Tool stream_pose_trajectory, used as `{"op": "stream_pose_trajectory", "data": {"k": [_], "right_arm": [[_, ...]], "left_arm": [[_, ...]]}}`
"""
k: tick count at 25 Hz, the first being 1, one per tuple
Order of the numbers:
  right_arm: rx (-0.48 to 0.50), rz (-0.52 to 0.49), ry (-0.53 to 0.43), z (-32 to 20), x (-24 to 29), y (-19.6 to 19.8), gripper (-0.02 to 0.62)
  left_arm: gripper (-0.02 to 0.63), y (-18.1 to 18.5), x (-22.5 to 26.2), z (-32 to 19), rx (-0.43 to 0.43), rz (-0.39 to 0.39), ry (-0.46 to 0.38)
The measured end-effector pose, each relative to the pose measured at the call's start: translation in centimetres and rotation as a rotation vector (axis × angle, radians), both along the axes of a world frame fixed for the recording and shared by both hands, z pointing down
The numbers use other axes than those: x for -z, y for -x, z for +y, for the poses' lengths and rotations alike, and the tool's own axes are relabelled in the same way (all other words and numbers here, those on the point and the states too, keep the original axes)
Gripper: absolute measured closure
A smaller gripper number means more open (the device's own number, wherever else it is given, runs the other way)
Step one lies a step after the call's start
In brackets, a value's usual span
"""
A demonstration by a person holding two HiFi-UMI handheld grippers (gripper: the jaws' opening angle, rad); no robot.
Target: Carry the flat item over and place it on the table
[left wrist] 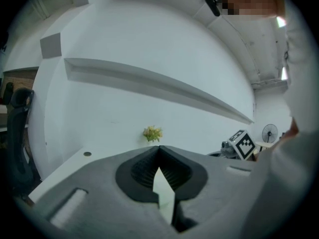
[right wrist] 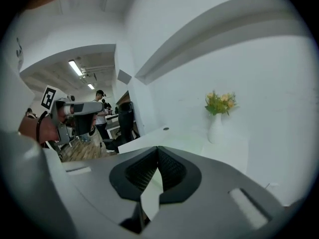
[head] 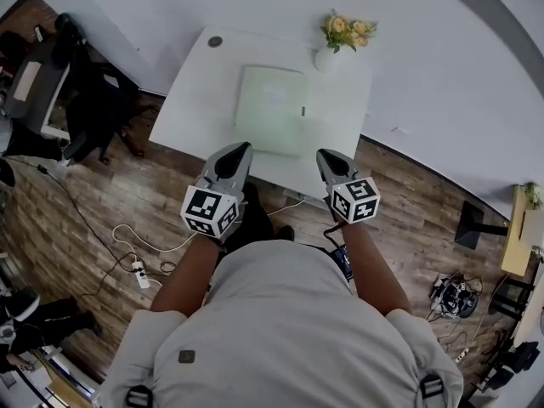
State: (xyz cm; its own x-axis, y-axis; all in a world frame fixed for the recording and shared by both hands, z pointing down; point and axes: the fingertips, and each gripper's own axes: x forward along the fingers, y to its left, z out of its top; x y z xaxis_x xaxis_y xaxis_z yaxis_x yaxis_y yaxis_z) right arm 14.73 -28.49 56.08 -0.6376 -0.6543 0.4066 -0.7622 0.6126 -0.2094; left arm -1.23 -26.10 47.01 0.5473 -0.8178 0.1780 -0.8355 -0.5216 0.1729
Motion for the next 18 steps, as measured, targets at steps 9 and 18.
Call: {"op": "stream_pose_trajectory", "data": {"k": [9, 18], "right_arm": [[0.077, -0.033, -0.176, 3.8, 7.2, -0.6, 0.588], [0.139, -0.081, -0.241, 6.4, 10.8, 0.2, 0.588]], "left_arm": [[0.606, -1.7, 3.2, 3.5, 0.024, -0.017, -0.063], [0.606, -0.8, 6.3, 7.6, 0.092, -0.035, -0.104]]}}
